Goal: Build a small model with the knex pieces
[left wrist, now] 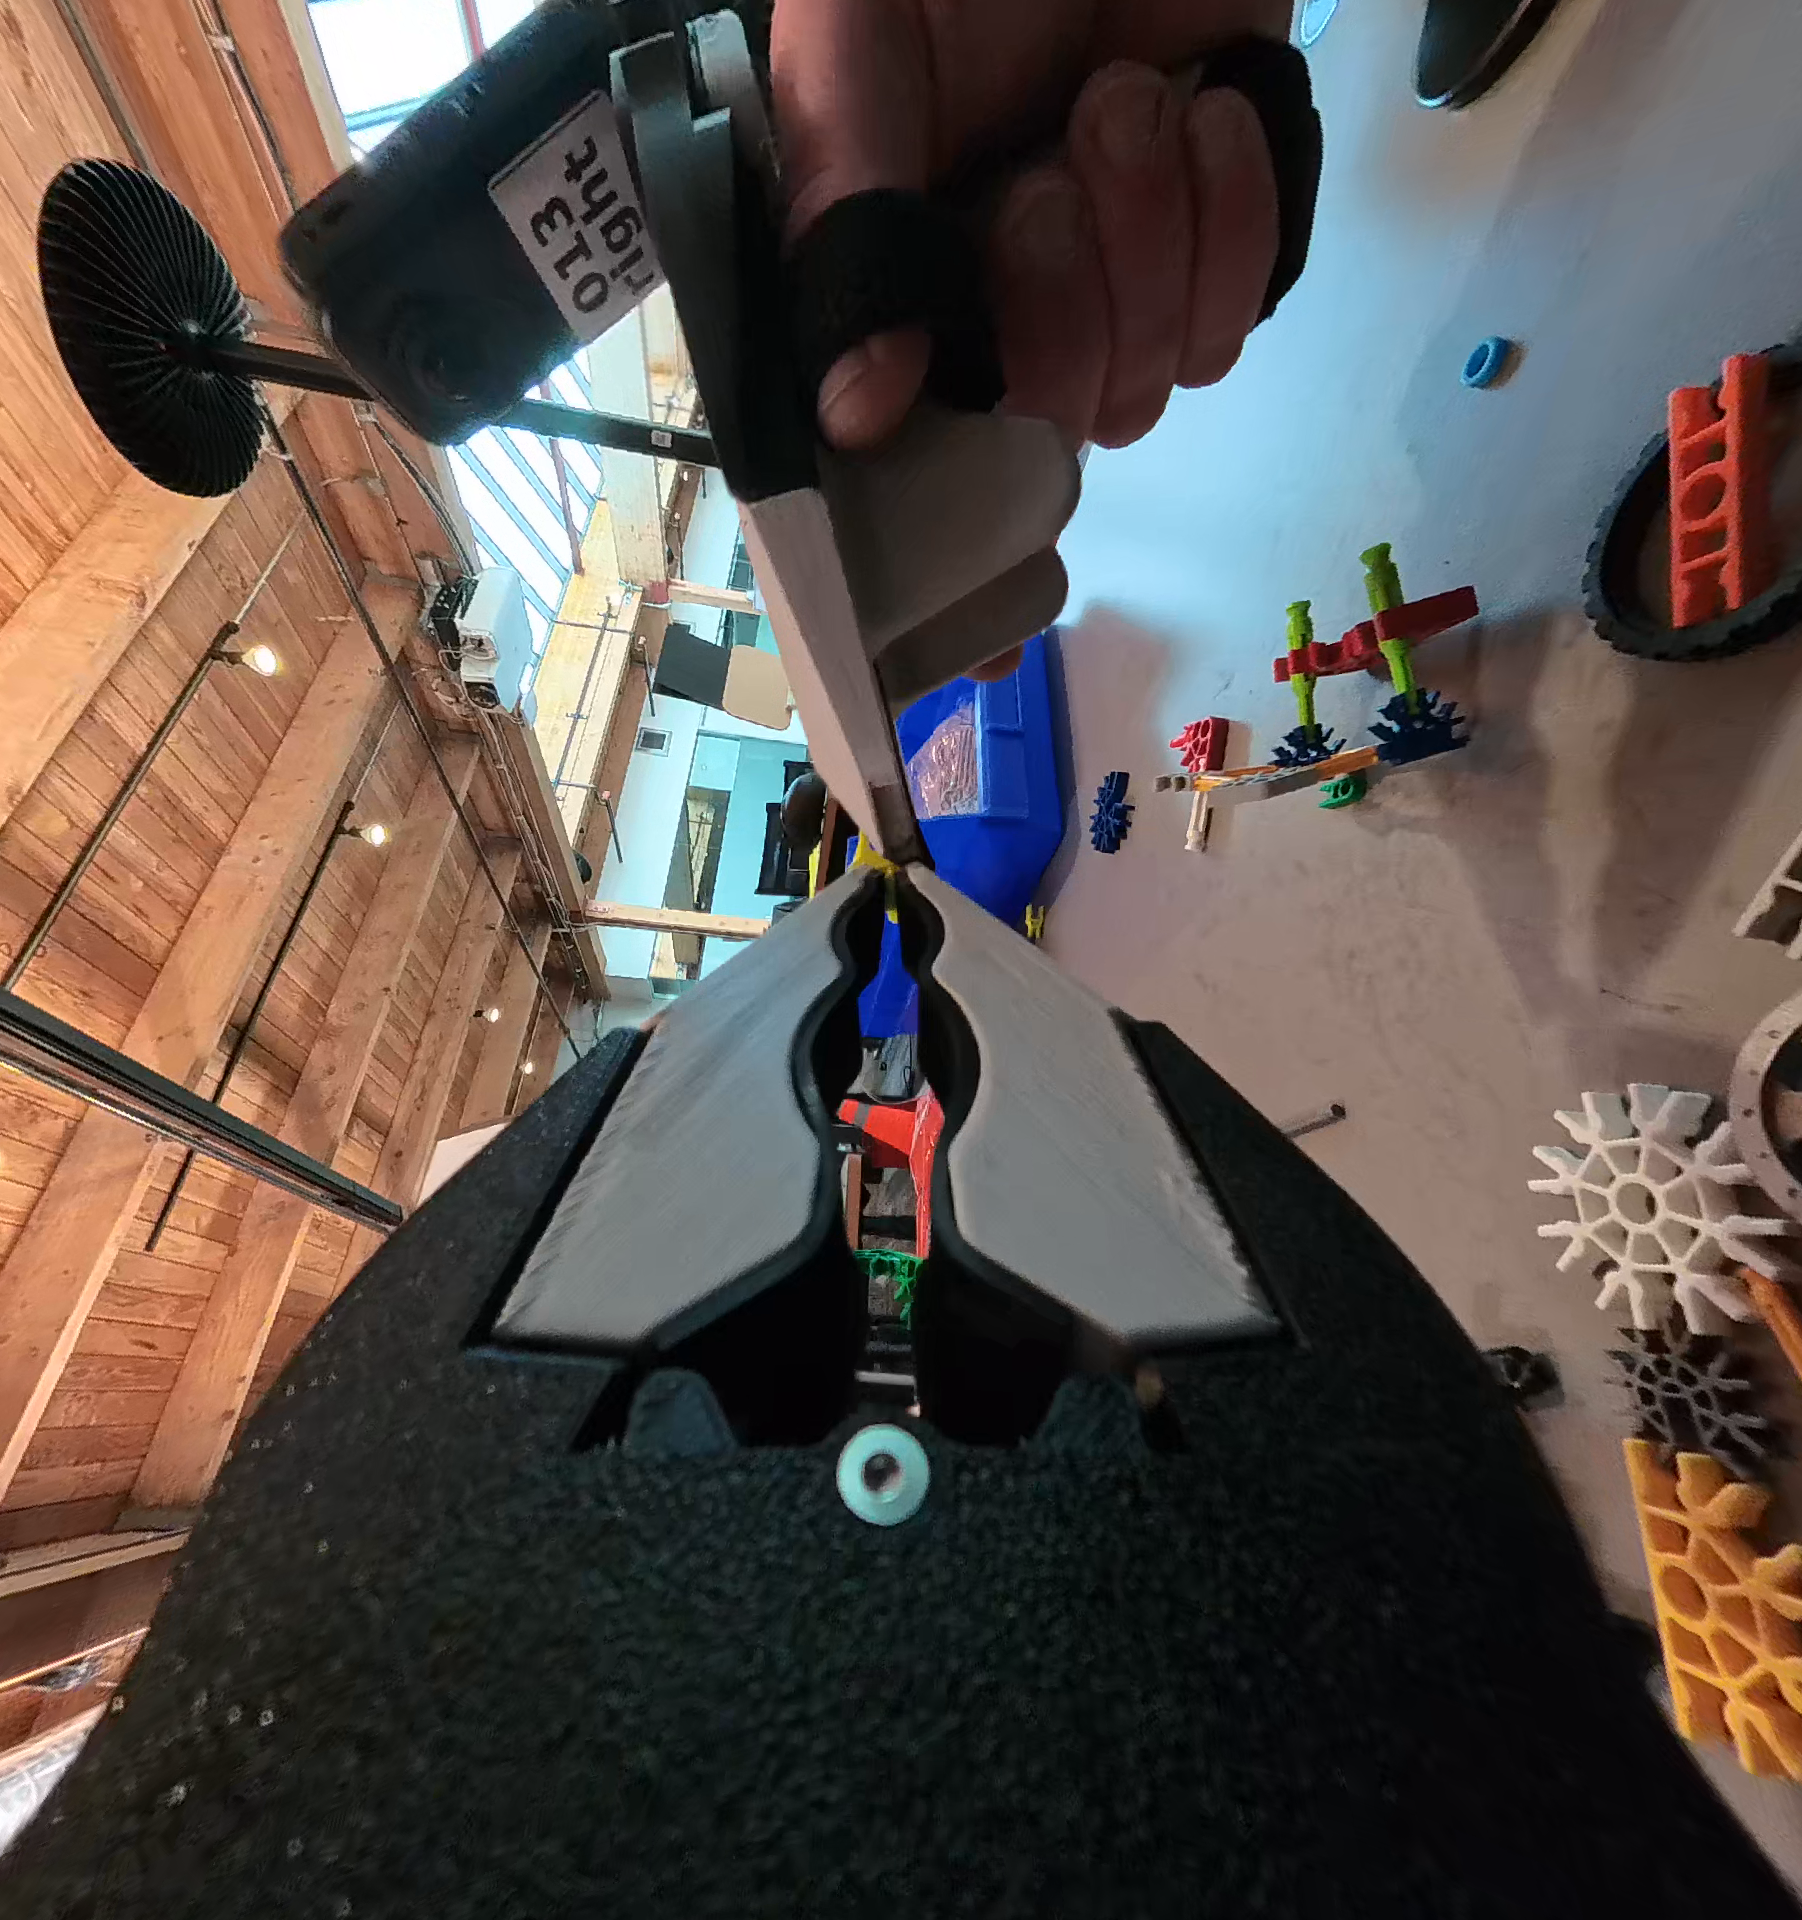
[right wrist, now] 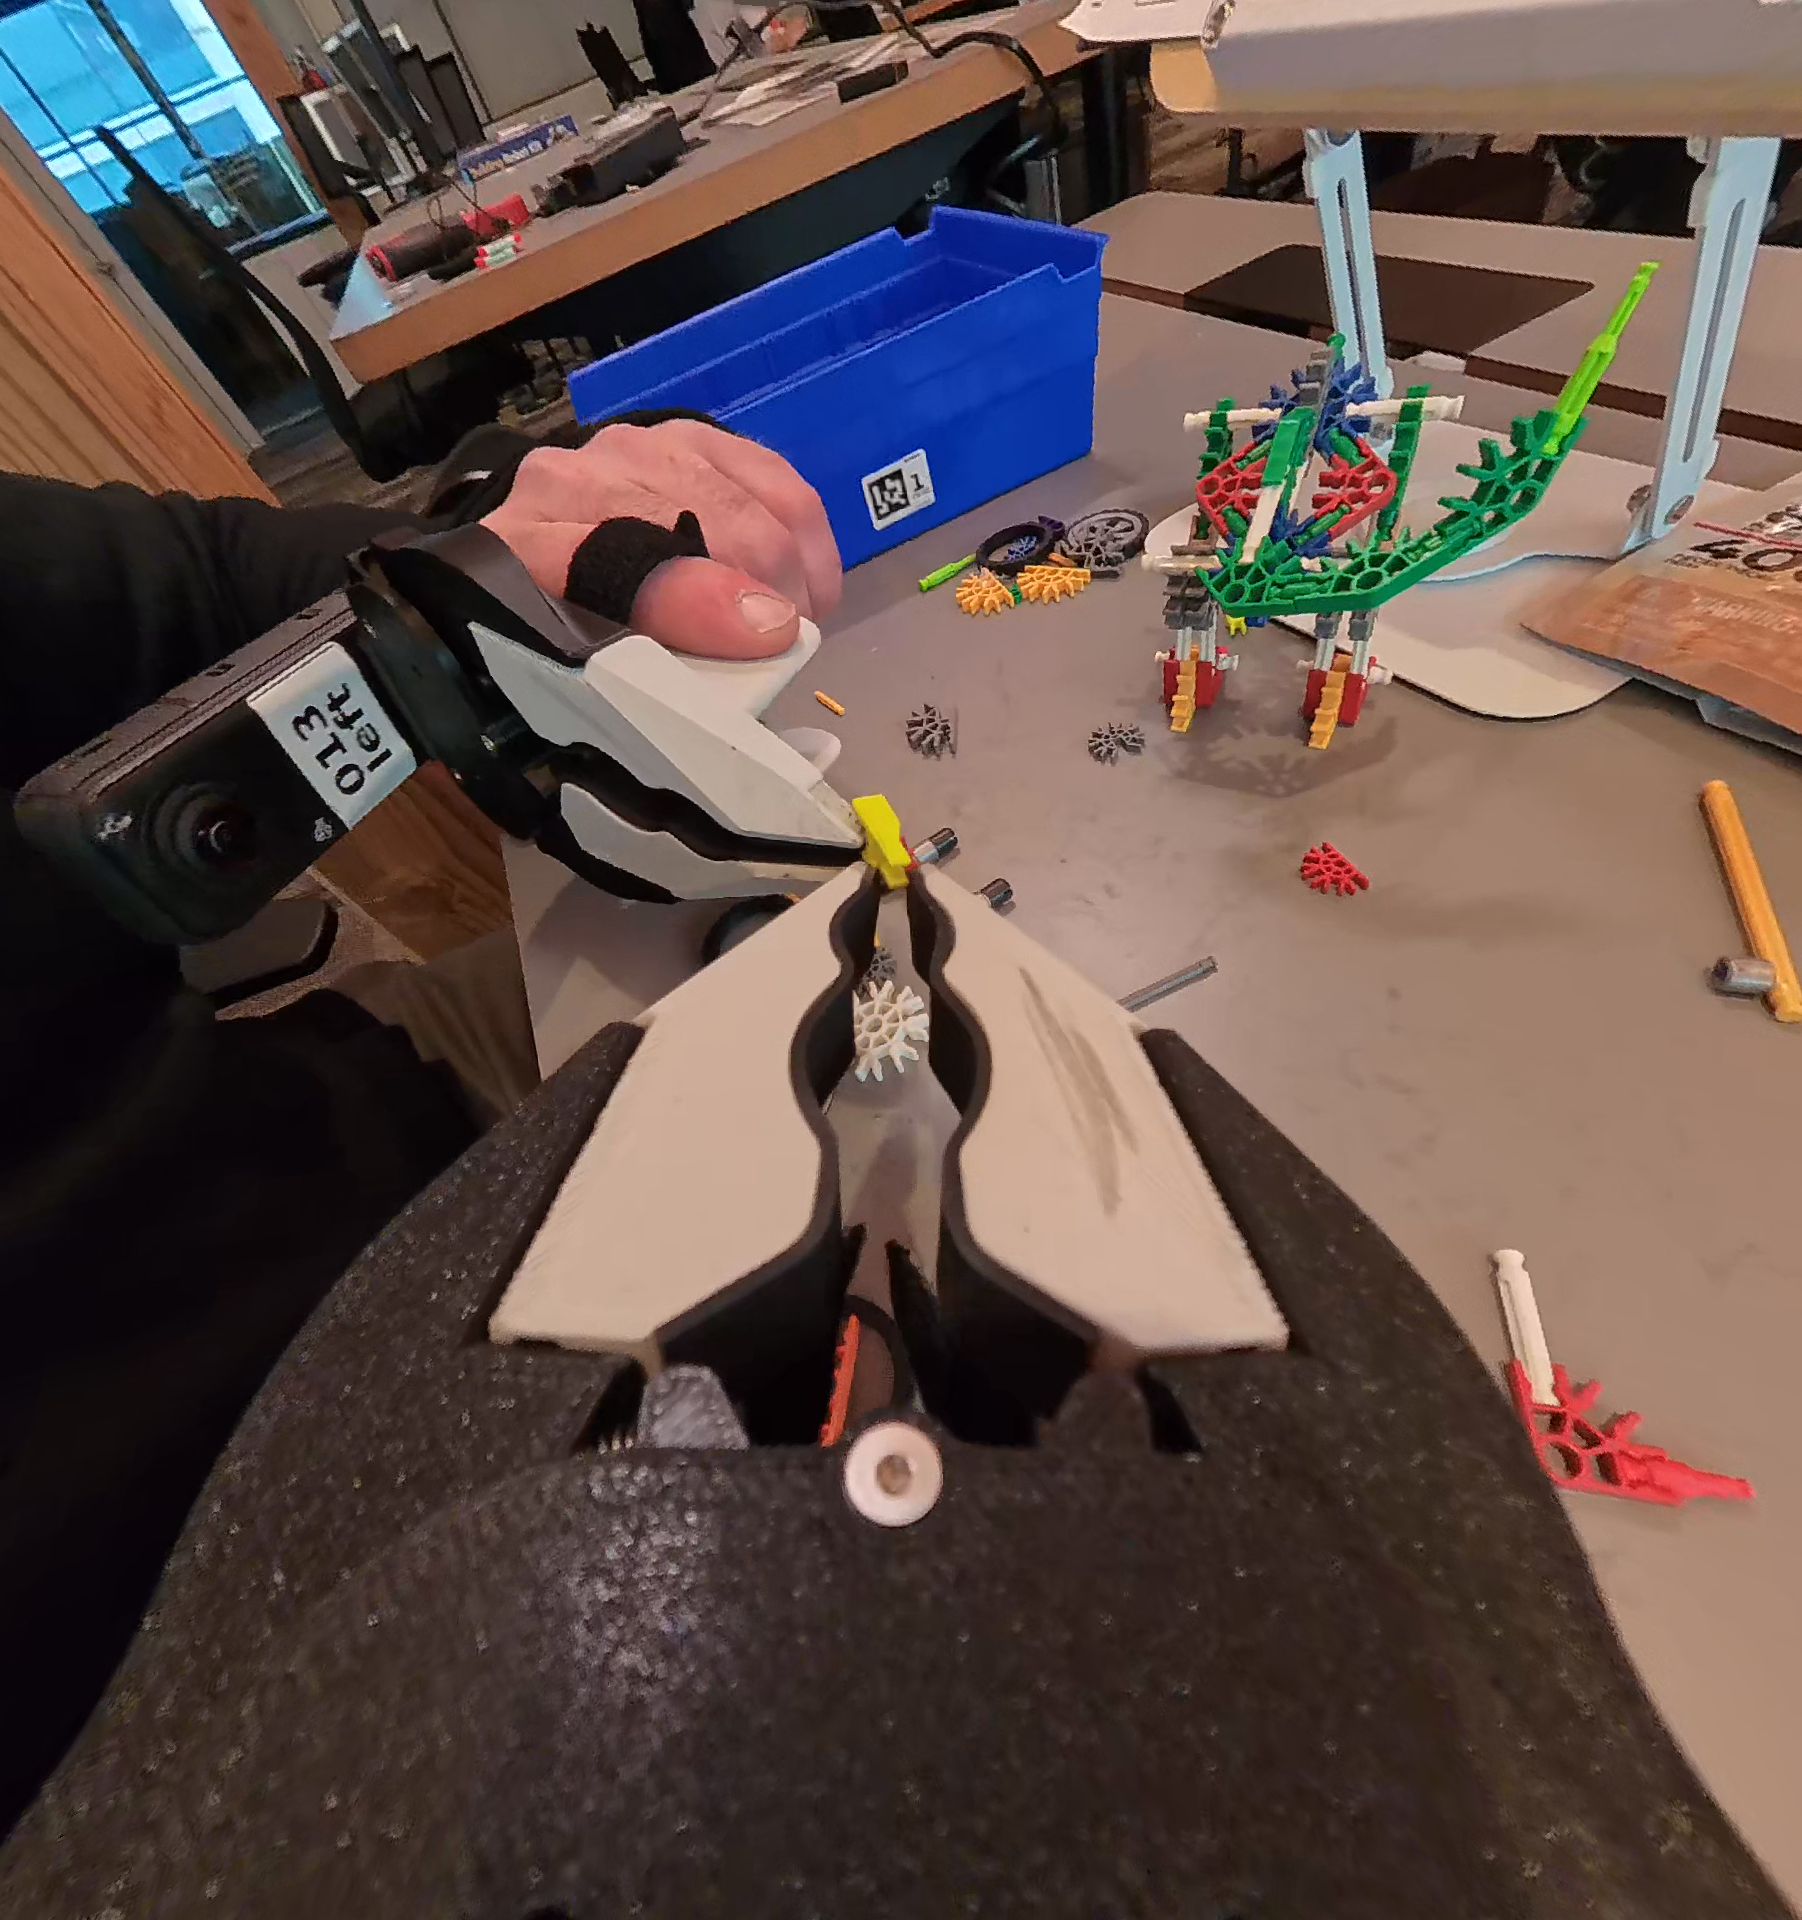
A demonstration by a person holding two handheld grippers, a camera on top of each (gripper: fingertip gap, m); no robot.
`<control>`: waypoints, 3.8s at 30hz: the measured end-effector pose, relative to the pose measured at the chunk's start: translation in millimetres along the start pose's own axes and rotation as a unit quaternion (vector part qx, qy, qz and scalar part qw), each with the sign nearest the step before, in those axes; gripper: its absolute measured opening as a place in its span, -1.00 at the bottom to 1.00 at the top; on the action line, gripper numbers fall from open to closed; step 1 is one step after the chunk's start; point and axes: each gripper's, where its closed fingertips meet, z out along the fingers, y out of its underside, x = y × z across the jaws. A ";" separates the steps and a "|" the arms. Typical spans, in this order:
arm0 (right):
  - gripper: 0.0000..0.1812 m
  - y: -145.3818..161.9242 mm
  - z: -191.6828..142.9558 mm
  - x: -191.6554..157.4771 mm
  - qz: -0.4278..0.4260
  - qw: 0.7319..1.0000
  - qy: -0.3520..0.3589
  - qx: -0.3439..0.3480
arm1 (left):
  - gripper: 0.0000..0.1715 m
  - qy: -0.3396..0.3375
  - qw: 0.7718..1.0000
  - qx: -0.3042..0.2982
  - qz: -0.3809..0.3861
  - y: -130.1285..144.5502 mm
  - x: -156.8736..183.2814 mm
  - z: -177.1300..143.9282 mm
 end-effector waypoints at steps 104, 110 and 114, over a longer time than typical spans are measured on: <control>-0.43 107.4 23.8 38.0 -0.200 0.958 0.025 -0.206 | -0.96 0.443 0.812 -0.061 -0.375 31.5 120.2 8.9; -0.41 107.3 22.1 40.9 -0.200 0.956 0.031 -0.210 | -0.96 0.444 0.812 -0.059 -0.375 30.8 120.7 9.3; -0.31 104.7 18.2 40.6 -0.195 0.959 0.029 -0.204 | -0.95 0.443 0.811 -0.060 -0.378 32.1 120.8 9.0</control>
